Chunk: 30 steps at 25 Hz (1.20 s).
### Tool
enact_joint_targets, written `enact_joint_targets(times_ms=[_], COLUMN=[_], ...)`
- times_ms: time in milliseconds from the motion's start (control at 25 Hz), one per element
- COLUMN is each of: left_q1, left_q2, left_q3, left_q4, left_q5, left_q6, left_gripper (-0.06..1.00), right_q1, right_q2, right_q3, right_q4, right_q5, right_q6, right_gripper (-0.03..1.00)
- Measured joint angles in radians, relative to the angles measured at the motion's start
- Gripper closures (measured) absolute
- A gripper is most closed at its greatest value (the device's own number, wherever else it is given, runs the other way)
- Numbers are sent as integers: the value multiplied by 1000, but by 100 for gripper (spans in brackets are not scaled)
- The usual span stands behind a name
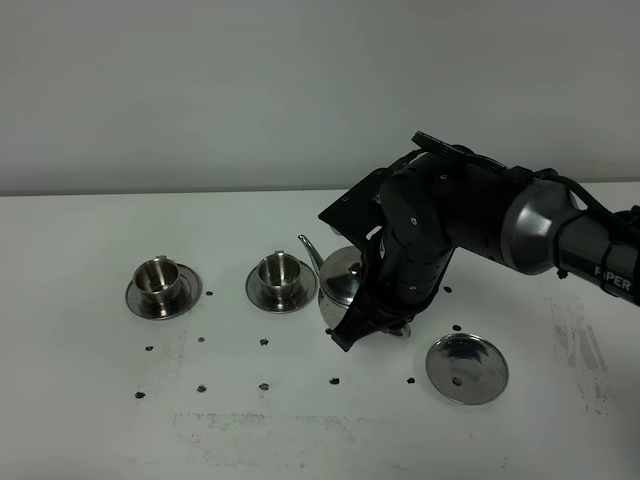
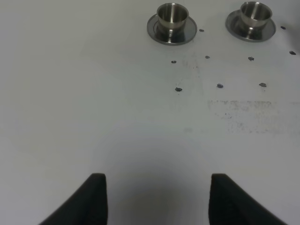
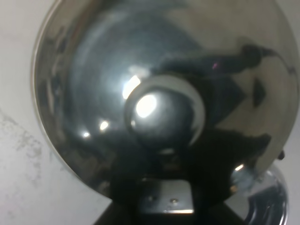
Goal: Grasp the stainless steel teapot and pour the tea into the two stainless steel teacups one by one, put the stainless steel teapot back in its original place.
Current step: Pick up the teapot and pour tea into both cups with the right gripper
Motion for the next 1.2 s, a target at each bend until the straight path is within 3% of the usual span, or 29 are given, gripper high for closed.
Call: enact_joint_targets(times_ms=[600, 1200], left_q1=[0, 0], left_q2=[0, 0], left_q3=[0, 0], left_q4=[0, 0], left_q5=[0, 0], left_q6=[0, 0], left_gripper=[41, 41], right_q1=[0, 5], right_q2=[54, 165], right_q3=[-22, -212], right_q4=[-63, -133], right_q5=[-28, 93], right_q6=[-59, -120], right_gripper=[76, 76])
